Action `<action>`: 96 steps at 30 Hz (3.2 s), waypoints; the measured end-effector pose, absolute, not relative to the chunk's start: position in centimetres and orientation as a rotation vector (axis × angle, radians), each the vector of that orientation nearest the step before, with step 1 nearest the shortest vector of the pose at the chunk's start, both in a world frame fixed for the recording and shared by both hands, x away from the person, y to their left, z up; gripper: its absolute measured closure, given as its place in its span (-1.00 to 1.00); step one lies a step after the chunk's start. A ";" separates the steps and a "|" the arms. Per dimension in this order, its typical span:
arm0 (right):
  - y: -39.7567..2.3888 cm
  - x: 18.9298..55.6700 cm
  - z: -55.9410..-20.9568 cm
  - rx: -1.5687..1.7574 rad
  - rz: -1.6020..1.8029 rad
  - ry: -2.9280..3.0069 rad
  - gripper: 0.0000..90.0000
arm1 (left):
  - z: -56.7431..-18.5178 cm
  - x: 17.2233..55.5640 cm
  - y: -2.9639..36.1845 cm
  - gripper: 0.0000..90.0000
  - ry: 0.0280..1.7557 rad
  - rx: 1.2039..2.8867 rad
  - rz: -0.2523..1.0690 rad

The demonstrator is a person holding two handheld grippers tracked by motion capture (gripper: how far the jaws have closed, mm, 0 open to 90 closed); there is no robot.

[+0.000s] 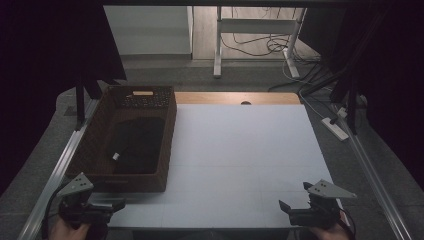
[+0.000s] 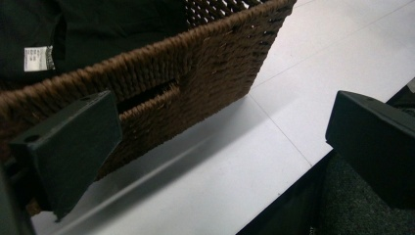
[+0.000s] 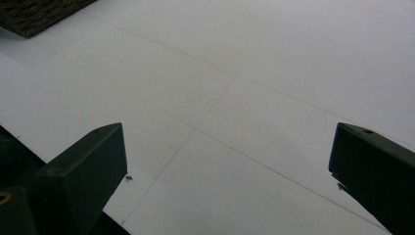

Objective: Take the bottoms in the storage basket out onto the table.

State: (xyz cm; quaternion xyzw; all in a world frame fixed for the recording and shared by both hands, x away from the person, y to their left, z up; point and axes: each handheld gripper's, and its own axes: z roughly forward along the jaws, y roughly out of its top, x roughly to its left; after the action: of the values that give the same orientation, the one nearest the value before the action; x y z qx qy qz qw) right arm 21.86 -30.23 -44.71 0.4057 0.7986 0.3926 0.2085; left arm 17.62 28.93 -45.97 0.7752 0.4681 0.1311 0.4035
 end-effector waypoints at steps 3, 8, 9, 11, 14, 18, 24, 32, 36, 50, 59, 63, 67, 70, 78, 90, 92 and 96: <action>-30.2 21.9 -44.7 1.130 1.092 2.223 -0.97 | -45.4 17.7 28.9 -1.00 1.124 1.951 0.342; -30.2 21.9 -44.7 1.130 1.092 2.225 -0.97 | -45.1 17.9 28.9 -1.00 1.105 1.957 0.353; -30.2 21.9 -44.7 1.131 1.094 2.226 -0.97 | -45.1 18.0 29.0 -1.00 1.104 1.956 0.357; -30.2 21.9 -44.7 1.132 1.096 2.227 -0.97 | -45.0 18.1 29.1 -1.00 1.095 1.954 0.359; -30.2 21.9 -44.7 1.132 1.096 2.228 -0.97 | -44.7 18.2 29.2 -1.00 1.073 1.947 0.380; -30.2 21.9 -44.7 1.128 1.092 2.230 -0.97 | -44.3 18.6 29.4 -1.00 1.065 1.938 0.393; -30.2 21.9 -44.8 1.123 1.089 2.233 -0.97 | -44.4 19.2 29.5 -1.00 1.098 1.952 0.411; -30.2 22.0 -44.8 1.128 1.087 2.232 -0.97 | -44.2 20.1 30.0 -1.00 1.112 1.932 0.414; -30.1 22.0 -44.8 1.128 1.087 2.233 -0.97 | -44.0 20.6 30.1 -1.00 1.115 1.941 0.408; -30.1 22.0 -44.8 1.126 1.079 2.238 -0.97 | -43.6 22.6 30.1 -1.00 1.127 1.938 0.405; -30.0 22.0 -44.8 1.119 1.069 2.245 -0.97 | -43.2 24.3 30.3 -1.00 1.166 1.945 0.372; -30.0 22.0 -44.8 1.118 1.066 2.248 -0.97 | -43.0 25.0 30.4 -1.00 1.184 1.934 0.369; -29.9 22.0 -44.8 1.118 1.065 2.249 -0.97 | -42.7 25.9 30.5 -1.00 1.200 1.921 0.358; -29.9 22.1 -44.8 1.118 1.063 2.251 -0.97 | -42.6 26.4 30.5 -1.00 1.210 1.917 0.356; -29.9 22.1 -44.9 1.115 1.060 2.255 -0.97 | -42.2 27.9 30.4 -1.00 1.243 1.938 0.366; -29.7 22.1 -44.9 1.103 1.049 2.272 -0.97 | -42.3 30.2 31.0 -1.00 1.255 1.963 0.319; -29.7 22.1 -44.9 1.100 1.046 2.275 -0.97 | -42.3 30.6 31.0 -1.00 1.259 1.967 0.321; -29.7 22.1 -44.9 1.102 1.048 2.274 -0.97 | -42.3 31.5 30.9 -1.00 1.263 1.981 0.334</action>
State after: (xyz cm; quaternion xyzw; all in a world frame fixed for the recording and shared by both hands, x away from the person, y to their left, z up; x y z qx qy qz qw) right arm 22.12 -29.71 -44.91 0.3946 0.8142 0.3751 0.2015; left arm 31.51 30.88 -42.29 0.7739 0.4934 0.1303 0.3751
